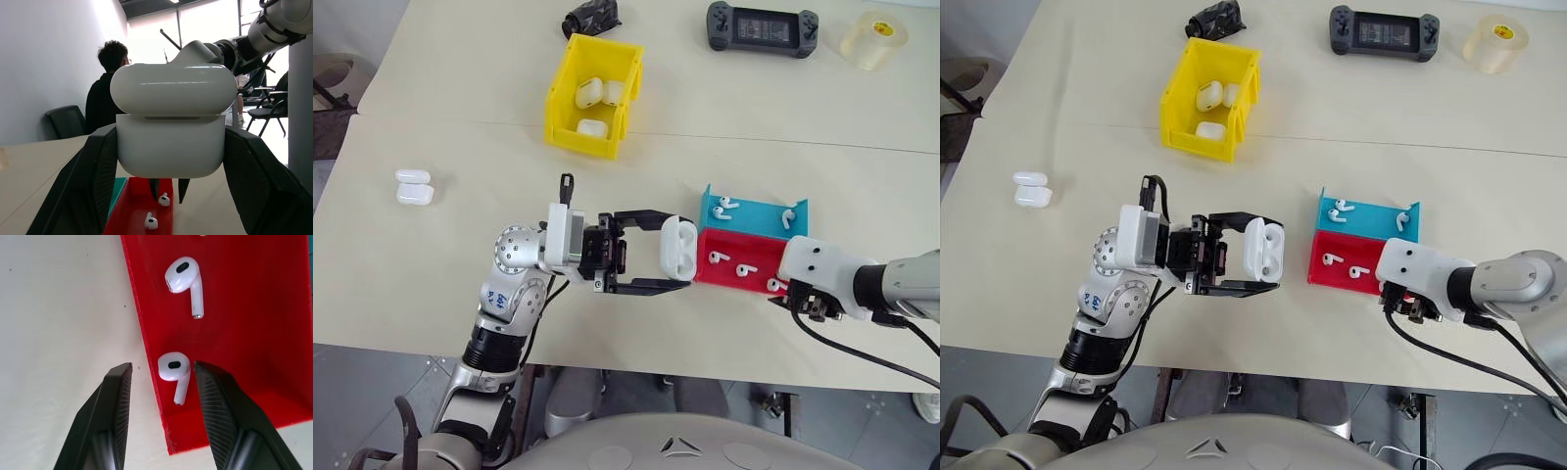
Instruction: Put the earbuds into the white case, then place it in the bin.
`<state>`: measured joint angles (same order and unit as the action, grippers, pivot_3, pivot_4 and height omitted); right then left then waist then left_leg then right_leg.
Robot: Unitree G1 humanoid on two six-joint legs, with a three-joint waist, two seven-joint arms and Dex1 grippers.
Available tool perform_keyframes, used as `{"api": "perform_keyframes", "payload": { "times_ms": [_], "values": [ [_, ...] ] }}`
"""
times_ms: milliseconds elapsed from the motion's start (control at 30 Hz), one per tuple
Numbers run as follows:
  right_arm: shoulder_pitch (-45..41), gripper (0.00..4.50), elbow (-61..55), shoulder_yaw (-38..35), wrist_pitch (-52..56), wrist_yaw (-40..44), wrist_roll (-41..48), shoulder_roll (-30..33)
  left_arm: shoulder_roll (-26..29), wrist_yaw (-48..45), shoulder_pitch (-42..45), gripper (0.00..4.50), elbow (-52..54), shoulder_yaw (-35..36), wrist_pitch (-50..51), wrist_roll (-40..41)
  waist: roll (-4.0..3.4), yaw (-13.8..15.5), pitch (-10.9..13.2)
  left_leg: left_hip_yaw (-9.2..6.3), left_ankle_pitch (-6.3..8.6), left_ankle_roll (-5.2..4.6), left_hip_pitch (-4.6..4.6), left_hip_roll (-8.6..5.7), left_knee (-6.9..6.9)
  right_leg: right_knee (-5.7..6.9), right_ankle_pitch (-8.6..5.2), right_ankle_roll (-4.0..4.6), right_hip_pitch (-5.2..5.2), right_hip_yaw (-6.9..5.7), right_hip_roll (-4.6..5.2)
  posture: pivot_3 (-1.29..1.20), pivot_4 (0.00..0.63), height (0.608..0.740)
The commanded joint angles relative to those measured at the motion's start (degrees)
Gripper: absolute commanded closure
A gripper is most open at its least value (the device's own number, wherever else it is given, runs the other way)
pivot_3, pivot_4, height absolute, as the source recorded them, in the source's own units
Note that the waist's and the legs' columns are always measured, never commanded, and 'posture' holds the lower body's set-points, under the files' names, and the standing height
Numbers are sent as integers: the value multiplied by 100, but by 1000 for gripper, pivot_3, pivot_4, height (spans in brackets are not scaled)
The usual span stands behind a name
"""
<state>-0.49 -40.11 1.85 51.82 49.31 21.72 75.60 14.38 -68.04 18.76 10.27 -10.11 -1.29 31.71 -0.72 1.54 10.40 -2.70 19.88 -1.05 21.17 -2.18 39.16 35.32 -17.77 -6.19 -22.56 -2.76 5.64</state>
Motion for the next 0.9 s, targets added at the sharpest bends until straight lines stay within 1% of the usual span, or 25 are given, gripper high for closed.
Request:
{"api": "perform_keyframes", "payload": {
  "times_ms": [33, 333, 433, 533, 567, 900],
  "values": [
    [-63, 2220, 11, -4, -8, 30, -93, -46, -32, 70, 5, 1701, 217, 1, 6, 101, 0, 0, 0, 0, 0, 0, 0, 0, 0, 0, 0, 0, 0, 0, 0, 0, 150, 740],
    [-82, 2220, 182, 152, -160, 66, -252, -70, -34, 139, 3, 1701, 255, -4, 20, 93, 0, 0, 0, 0, 0, 0, 0, 0, 0, 1, 0, 0, 0, 0, 0, 0, 150, 740],
    [-100, 2838, 224, 186, -189, 79, -286, -96, -31, 148, 3, 1701, 263, -1, 26, 92, 0, 0, 0, 0, 0, 0, -1, 0, 0, 1, 0, 0, 0, 0, 0, 0, 150, 740],
    [-138, 3848, 242, 230, -182, 54, -323, -181, -23, 162, 3, 1701, 286, 6, 45, 98, 0, 0, 0, 0, 0, 0, -1, 1, 0, 1, 0, 0, 0, 0, -1, 0, 150, 740],
    [-150, 3987, 241, 239, -175, 33, -336, -225, -19, 169, 0, 1701, 294, 7, 53, 101, 0, 0, 0, 0, 0, 0, -1, 0, 0, 1, 0, 0, 0, 0, 0, 0, 150, 740],
    [-149, 3987, 121, 129, -91, 23, -285, -352, 32, 131, -43, 1701, 321, 18, 96, 129, 0, -10, 0, 1, -2, 4, -3, 3, 1, 3, 0, 0, 1, 1, -3, 0, 150, 740]
  ]
}}
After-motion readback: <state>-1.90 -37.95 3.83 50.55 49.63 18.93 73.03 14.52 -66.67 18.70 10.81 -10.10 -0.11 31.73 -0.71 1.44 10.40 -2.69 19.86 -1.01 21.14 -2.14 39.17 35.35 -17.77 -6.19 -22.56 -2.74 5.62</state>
